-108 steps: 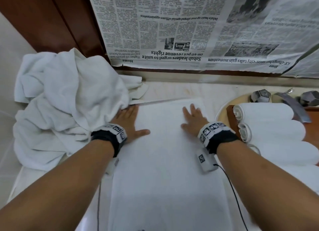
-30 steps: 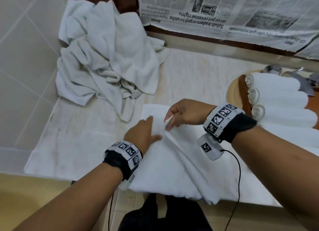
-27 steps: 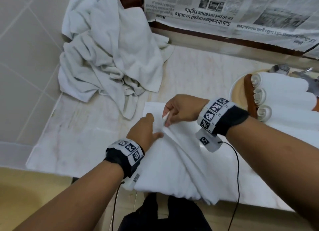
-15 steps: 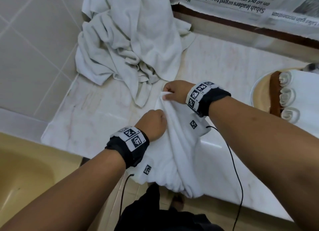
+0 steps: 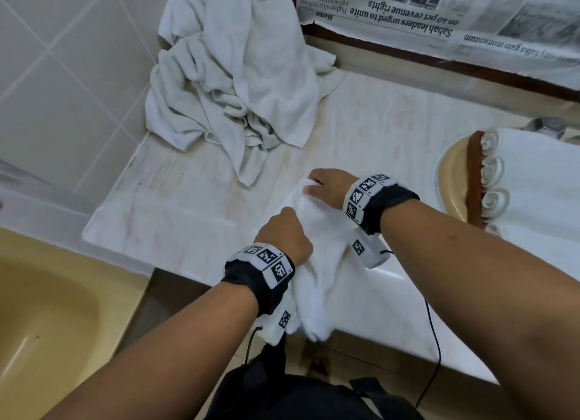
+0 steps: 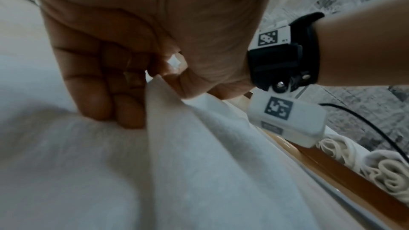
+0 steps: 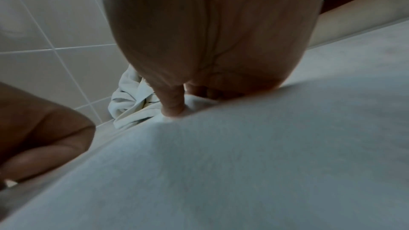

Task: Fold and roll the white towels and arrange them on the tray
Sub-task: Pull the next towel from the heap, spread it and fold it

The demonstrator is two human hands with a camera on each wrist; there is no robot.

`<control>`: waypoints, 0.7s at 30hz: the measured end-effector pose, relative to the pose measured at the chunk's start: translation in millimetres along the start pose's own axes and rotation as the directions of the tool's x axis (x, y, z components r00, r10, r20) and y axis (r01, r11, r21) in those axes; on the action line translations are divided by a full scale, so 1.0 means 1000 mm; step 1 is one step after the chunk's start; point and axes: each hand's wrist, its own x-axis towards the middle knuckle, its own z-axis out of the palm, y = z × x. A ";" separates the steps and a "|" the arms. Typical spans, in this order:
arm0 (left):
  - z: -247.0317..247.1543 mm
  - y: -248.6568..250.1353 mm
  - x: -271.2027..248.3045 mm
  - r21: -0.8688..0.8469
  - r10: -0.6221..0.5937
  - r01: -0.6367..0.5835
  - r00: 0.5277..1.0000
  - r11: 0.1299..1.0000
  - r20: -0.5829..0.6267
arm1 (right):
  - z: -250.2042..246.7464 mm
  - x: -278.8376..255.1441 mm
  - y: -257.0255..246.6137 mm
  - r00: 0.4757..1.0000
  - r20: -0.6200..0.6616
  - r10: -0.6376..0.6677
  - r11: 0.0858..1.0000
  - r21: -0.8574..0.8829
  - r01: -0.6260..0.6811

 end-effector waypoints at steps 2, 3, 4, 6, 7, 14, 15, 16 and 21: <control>0.005 0.002 -0.010 -0.091 -0.035 0.033 0.999 0.995 -0.021 | 0.005 -0.012 0.006 1.000 0.015 -0.013 1.000 -0.015 0.014; 0.009 0.002 -0.015 -0.130 -0.040 0.036 0.999 0.991 -0.029 | 0.009 -0.016 0.011 1.000 0.016 -0.019 1.000 -0.021 0.019; 0.012 0.001 -0.021 -0.168 -0.042 0.035 0.998 0.985 -0.038 | 0.012 -0.021 0.015 1.000 0.016 -0.015 1.000 -0.020 0.015; 0.019 -0.002 -0.033 -0.225 -0.043 0.031 0.998 0.974 -0.048 | 0.018 -0.034 0.020 1.000 -0.011 -0.019 1.000 -0.008 0.019; 0.024 -0.006 -0.040 -0.226 -0.038 0.027 0.998 0.974 -0.045 | 0.023 -0.040 0.024 0.999 -0.029 -0.034 0.999 -0.022 0.033; 0.070 -0.037 -0.105 -0.002 0.006 -0.006 0.999 1.000 0.039 | 0.061 -0.066 0.040 0.983 -0.147 -0.107 0.987 -0.138 0.087; 0.077 -0.043 -0.114 0.011 0.001 -0.001 1.000 1.000 0.022 | 0.062 -0.070 0.039 0.982 -0.151 -0.112 0.987 -0.135 0.092; 0.084 -0.049 -0.121 0.003 -0.013 0.013 1.000 1.000 0.005 | 0.063 -0.072 0.039 0.978 -0.163 -0.130 0.985 -0.135 0.109; 0.108 -0.079 -0.140 -0.270 -0.100 0.059 0.985 0.961 -0.142 | 0.065 -0.081 0.038 0.977 -0.162 -0.140 0.979 -0.171 0.112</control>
